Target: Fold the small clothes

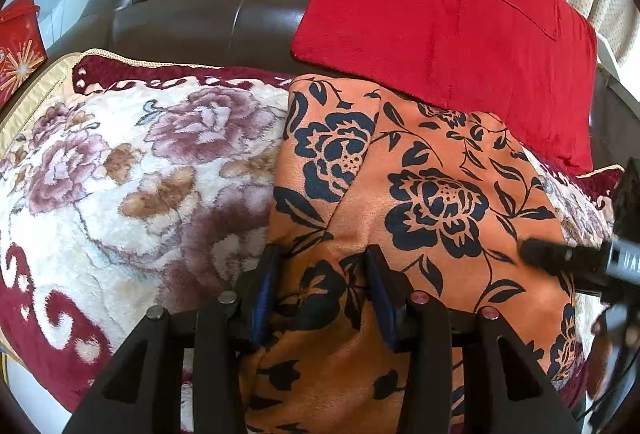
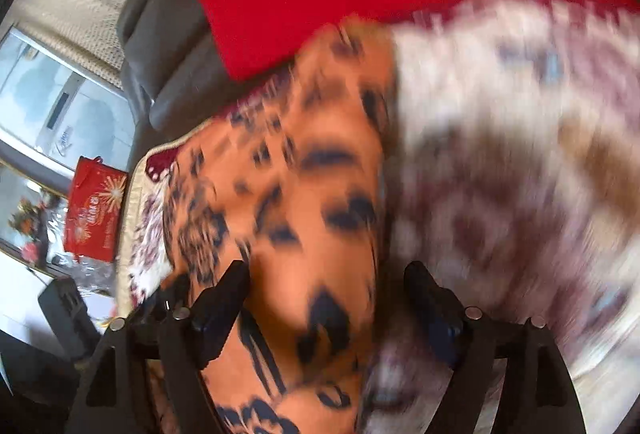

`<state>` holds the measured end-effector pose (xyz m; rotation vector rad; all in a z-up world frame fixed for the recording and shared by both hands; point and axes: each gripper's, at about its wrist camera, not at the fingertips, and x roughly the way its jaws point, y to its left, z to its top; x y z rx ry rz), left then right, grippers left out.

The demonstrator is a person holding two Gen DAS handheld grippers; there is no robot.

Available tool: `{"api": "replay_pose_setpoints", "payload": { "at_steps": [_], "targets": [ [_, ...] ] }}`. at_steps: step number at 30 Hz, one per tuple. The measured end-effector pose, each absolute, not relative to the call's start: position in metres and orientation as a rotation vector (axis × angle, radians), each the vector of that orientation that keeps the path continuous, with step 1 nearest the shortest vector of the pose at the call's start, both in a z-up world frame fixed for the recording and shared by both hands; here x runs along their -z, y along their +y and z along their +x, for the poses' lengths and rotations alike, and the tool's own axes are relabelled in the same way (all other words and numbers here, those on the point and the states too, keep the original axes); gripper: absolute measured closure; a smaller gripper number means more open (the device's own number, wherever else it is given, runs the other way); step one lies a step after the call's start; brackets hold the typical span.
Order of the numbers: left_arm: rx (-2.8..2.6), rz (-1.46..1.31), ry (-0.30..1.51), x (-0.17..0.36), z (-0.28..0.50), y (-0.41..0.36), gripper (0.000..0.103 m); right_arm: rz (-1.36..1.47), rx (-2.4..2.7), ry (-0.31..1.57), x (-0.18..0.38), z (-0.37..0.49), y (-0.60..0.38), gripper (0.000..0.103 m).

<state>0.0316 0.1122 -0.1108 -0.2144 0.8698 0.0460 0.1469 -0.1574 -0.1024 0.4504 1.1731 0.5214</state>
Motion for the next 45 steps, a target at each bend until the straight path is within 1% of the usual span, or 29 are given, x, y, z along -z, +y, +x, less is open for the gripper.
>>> {"api": "replay_pose_setpoints", "payload": {
  "at_steps": [1,3,5,7,8,9,10,11,14,17,18,19,20,22,23,27,28,29,30,31,32,33,34,35,37,40,41,44,45],
  "targets": [
    [-0.047,-0.210,0.872,0.111,0.031,0.112,0.057,0.405,-0.550,1.162,0.096,0.144,-0.149,0.060],
    [-0.049,-0.216,0.874,0.112,0.032,0.114,0.057,0.253,-0.530,1.087,0.066,0.133,-0.136,0.063],
    [-0.048,-0.234,0.874,0.112,0.032,0.116,0.057,0.172,-0.522,1.025,0.049,0.124,-0.126,0.063],
    [-0.043,-0.240,0.875,0.113,0.032,0.117,0.057,0.150,-0.494,1.053,0.060,0.127,-0.127,0.062],
    [-0.036,-0.230,0.876,0.112,0.032,0.116,0.057,0.163,-0.476,1.100,0.070,0.131,-0.130,0.053],
    [-0.027,-0.218,0.879,0.109,0.031,0.114,0.057,0.219,-0.459,1.141,0.080,0.133,-0.144,0.047],
    [-0.017,-0.221,0.878,0.104,0.030,0.116,0.057,0.299,-0.461,1.134,0.082,0.130,-0.157,0.043],
    [0.002,-0.255,0.874,0.099,0.029,0.121,0.057,0.327,-0.457,1.126,0.079,0.127,-0.166,0.036],
    [0.112,-0.432,0.855,0.082,0.036,0.145,0.056,0.290,-0.449,1.076,0.065,0.118,-0.168,0.035],
    [0.150,-0.486,0.876,0.079,0.064,0.162,0.056,0.305,-0.455,1.056,0.054,0.113,-0.171,0.035],
    [0.161,-0.487,0.932,0.089,0.081,0.166,0.058,0.312,-0.459,1.055,0.053,0.112,-0.170,0.034],
    [0.168,-0.496,0.987,0.100,0.093,0.168,0.067,0.315,-0.466,1.058,0.053,0.110,-0.167,0.034],
    [0.170,-0.529,1.042,0.115,0.104,0.174,0.081,0.312,-0.472,1.066,0.053,0.108,-0.170,0.034],
    [0.215,-0.758,1.059,0.141,0.110,0.200,0.081,0.307,-0.479,1.084,0.056,0.106,-0.174,0.034],
    [0.230,-0.811,1.048,0.143,0.108,0.207,0.081,0.309,-0.483,1.085,0.056,0.106,-0.173,0.034],
    [0.232,-0.689,1.000,0.115,0.100,0.197,0.082,0.321,-0.491,1.060,0.049,0.108,-0.175,0.034],
    [0.247,-0.659,0.983,0.105,0.102,0.192,0.081,0.322,-0.494,1.047,0.047,0.110,-0.175,0.034],
    [0.262,-0.640,0.968,0.098,0.106,0.188,0.073,0.323,-0.495,1.040,0.044,0.111,-0.175,0.033],
    [0.272,-0.626,0.952,0.092,0.112,0.186,0.059,0.327,-0.497,1.040,0.044,0.113,-0.175,0.032],
    [0.269,-0.622,0.937,0.091,0.121,0.186,0.054,0.330,-0.498,1.045,0.044,0.114,-0.174,0.032],
    [0.259,-0.630,0.944,0.094,0.130,0.188,0.054,0.332,-0.500,1.053,0.046,0.115,-0.173,0.032],
    [0.245,-0.641,0.992,0.105,0.143,0.188,0.060,0.330,-0.501,1.061,0.048,0.115,-0.173,0.032],
    [0.218,-0.665,1.076,0.124,0.157,0.191,0.069,0.328,-0.503,1.071,0.051,0.114,-0.172,0.032],
    [0.209,-0.719,1.113,0.139,0.163,0.196,0.070,0.326,-0.503,1.085,0.054,0.113,-0.172,0.032],
    [0.222,-0.778,1.069,0.137,0.157,0.204,0.071,0.326,-0.503,1.089,0.055,0.110,-0.175,0.032],
    [0.158,-0.651,1.002,0.109,0.132,0.198,0.071,0.358,-0.487,1.081,0.055,0.107,-0.186,0.032],
    [0.149,-0.612,0.985,0.100,0.122,0.195,0.069,0.376,-0.487,1.079,0.054,0.106,-0.188,0.032],
    [0.169,-0.539,0.923,0.080,0.082,0.183,0.058,0.402,-0.504,1.049,0.048,0.103,-0.191,0.032],
    [0.169,-0.507,0.908,0.076,0.068,0.176,0.057,0.410,-0.515,1.049,0.046,0.101,-0.190,0.032]
  ]
}}
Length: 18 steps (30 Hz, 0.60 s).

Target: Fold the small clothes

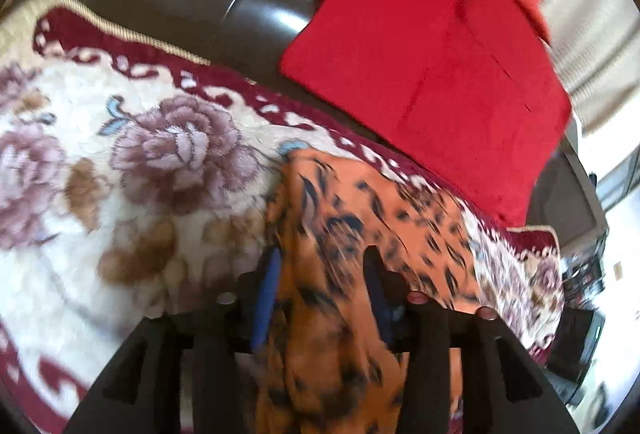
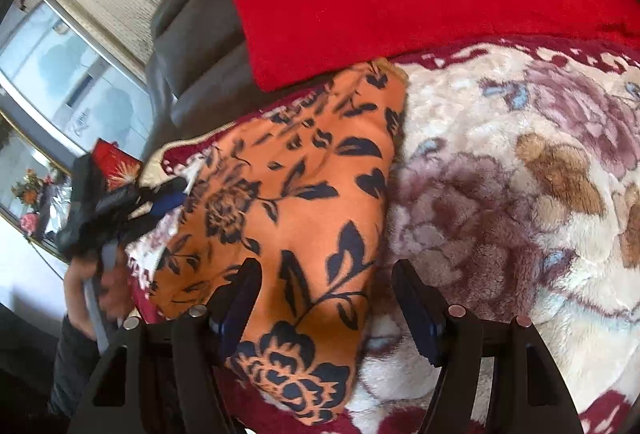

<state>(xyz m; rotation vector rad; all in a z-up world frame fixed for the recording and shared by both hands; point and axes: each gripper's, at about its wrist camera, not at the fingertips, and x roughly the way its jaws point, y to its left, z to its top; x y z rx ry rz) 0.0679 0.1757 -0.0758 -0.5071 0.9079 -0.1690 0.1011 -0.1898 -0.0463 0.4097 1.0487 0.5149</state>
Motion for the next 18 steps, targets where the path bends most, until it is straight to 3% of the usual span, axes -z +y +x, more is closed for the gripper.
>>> {"api": "replay_pose_setpoints", "payload": {
  "at_steps": [6,18],
  "targets": [
    [-0.003,-0.306,1.000,0.108,0.041,0.149,0.057,0.433,-0.541,1.097,0.055,0.086,-0.184,0.031],
    [-0.011,-0.245,0.941,0.071,0.013,0.122,0.057,0.464,-0.533,1.081,0.048,0.063,-0.196,0.031]
  ]
}}
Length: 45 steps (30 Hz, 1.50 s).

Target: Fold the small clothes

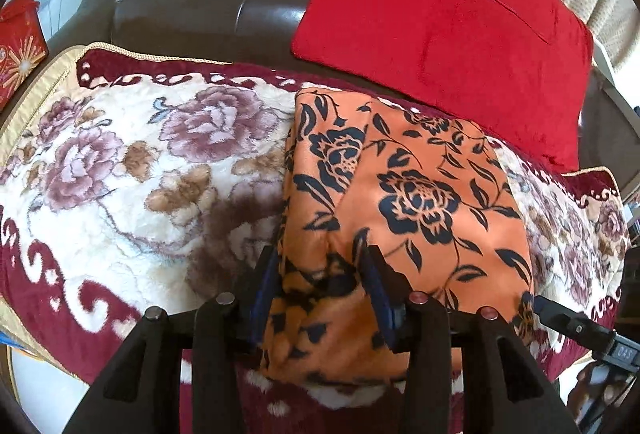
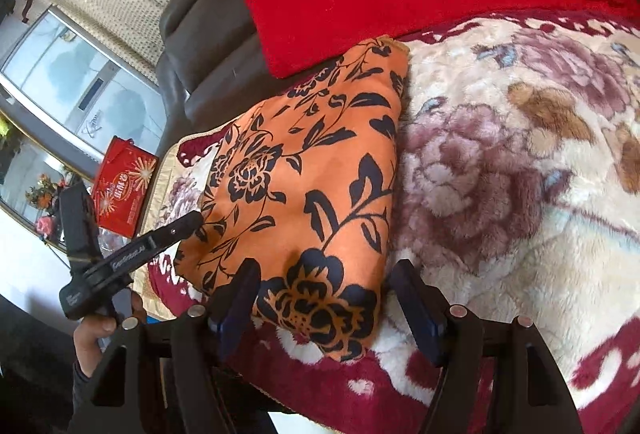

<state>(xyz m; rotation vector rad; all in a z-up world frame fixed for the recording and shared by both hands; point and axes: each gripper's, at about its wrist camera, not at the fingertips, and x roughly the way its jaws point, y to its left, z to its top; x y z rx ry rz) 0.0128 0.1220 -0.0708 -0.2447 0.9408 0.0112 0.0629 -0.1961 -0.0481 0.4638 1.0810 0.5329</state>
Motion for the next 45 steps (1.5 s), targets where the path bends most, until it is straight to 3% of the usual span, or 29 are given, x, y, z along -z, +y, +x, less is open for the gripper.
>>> {"api": "replay_pose_setpoints", "payload": {
  "at_steps": [13,18,31,32,33,34,38,40,41,42,45],
  "targets": [
    [0.002,-0.222,0.922,0.063,0.010,0.115,0.047,0.532,-0.529,1.109,0.058,0.063,-0.205,0.030],
    [0.095,-0.315,0.876,0.059,0.020,0.123,0.033,0.563,-0.534,1.116,0.059,0.076,-0.209,0.024],
    [0.180,-0.483,1.015,0.125,0.065,0.149,0.033,0.623,-0.571,1.198,0.092,0.148,-0.194,0.023],
    [0.186,-0.512,1.007,0.129,0.064,0.152,0.033,0.589,-0.588,1.191,0.091,0.149,-0.188,0.026],
    [0.191,-0.518,1.004,0.129,0.064,0.153,0.033,0.557,-0.598,1.194,0.091,0.149,-0.182,0.041],
    [0.192,-0.509,1.002,0.129,0.064,0.152,0.033,0.526,-0.590,1.212,0.093,0.150,-0.177,0.047],
    [0.210,-0.477,1.006,0.125,0.068,0.146,0.043,0.569,-0.586,1.229,0.104,0.158,-0.177,0.048],
    [0.213,-0.466,1.001,0.122,0.069,0.142,0.053,0.526,-0.595,1.220,0.100,0.158,-0.173,0.050],
    [0.217,-0.473,0.989,0.119,0.068,0.142,0.066,0.497,-0.601,1.211,0.097,0.157,-0.171,0.057],
    [0.218,-0.477,0.984,0.117,0.067,0.142,0.071,0.474,-0.607,1.202,0.092,0.156,-0.169,0.063],
    [0.204,-0.452,0.958,0.101,0.063,0.133,0.074,0.414,-0.632,1.143,0.065,0.152,-0.171,0.066]
  ]
}}
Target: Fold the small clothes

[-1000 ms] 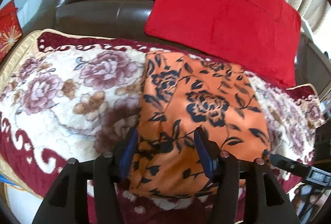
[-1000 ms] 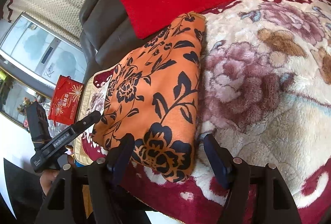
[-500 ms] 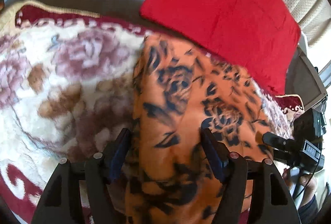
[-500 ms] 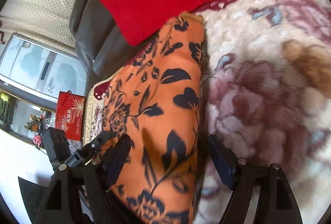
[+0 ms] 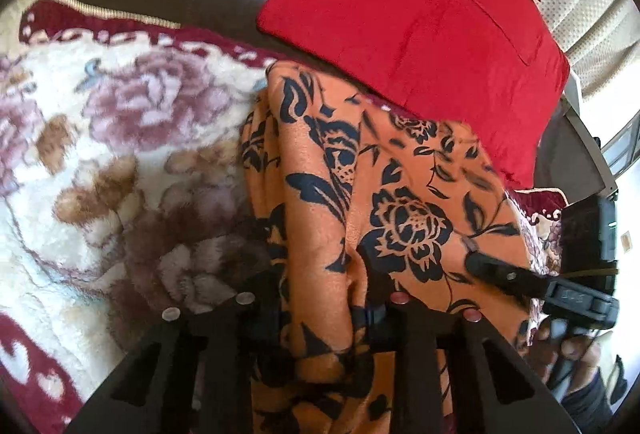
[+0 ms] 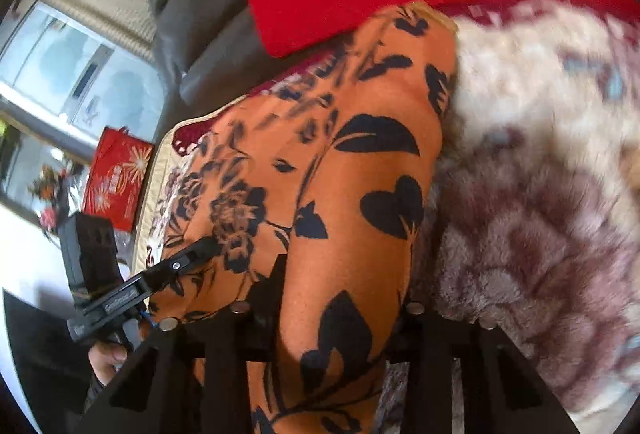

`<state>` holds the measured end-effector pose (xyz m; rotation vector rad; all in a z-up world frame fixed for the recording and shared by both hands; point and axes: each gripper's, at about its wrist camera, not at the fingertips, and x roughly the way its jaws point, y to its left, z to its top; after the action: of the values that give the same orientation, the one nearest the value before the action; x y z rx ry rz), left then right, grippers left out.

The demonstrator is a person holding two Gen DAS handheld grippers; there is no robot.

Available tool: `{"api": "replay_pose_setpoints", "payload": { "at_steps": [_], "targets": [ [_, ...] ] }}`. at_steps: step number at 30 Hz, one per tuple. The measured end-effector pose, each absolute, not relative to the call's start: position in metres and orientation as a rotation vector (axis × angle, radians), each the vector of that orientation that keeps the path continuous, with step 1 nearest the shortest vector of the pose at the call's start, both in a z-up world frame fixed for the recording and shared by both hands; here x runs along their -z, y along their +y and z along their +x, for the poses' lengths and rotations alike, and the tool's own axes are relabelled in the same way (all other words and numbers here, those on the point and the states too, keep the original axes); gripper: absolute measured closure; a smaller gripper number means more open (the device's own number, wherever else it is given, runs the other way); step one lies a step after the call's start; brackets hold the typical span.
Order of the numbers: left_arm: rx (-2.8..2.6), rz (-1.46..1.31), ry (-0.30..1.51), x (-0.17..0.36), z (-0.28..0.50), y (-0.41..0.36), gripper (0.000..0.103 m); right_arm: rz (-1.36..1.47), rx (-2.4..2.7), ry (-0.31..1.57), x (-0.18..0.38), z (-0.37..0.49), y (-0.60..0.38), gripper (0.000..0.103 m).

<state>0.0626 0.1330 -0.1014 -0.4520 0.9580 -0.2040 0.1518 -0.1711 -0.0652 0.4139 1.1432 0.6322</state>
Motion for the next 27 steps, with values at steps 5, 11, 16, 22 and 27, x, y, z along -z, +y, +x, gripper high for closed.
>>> {"api": "replay_pose_setpoints", "payload": {
  "at_steps": [5,11,16,22,27],
  "targets": [
    [0.274,-0.426,0.871,0.056,0.061,0.093,0.073,0.360,-0.637,1.022,0.007,0.147,-0.208,0.067],
    [0.301,-0.340,0.857,0.050,0.088,0.031,0.057,0.426,-0.532,1.009,0.008,0.158,-0.280,0.055],
    [0.228,-0.274,1.023,0.110,0.093,0.018,0.048,0.502,-0.292,1.112,0.068,0.146,-0.329,0.030],
    [0.217,-0.258,0.902,0.073,0.054,0.036,0.048,0.431,-0.320,0.919,0.007,0.112,-0.321,0.030],
    [0.243,-0.217,0.865,0.071,0.044,0.024,0.031,0.370,-0.531,0.884,-0.012,0.102,-0.265,0.025]
  ]
}}
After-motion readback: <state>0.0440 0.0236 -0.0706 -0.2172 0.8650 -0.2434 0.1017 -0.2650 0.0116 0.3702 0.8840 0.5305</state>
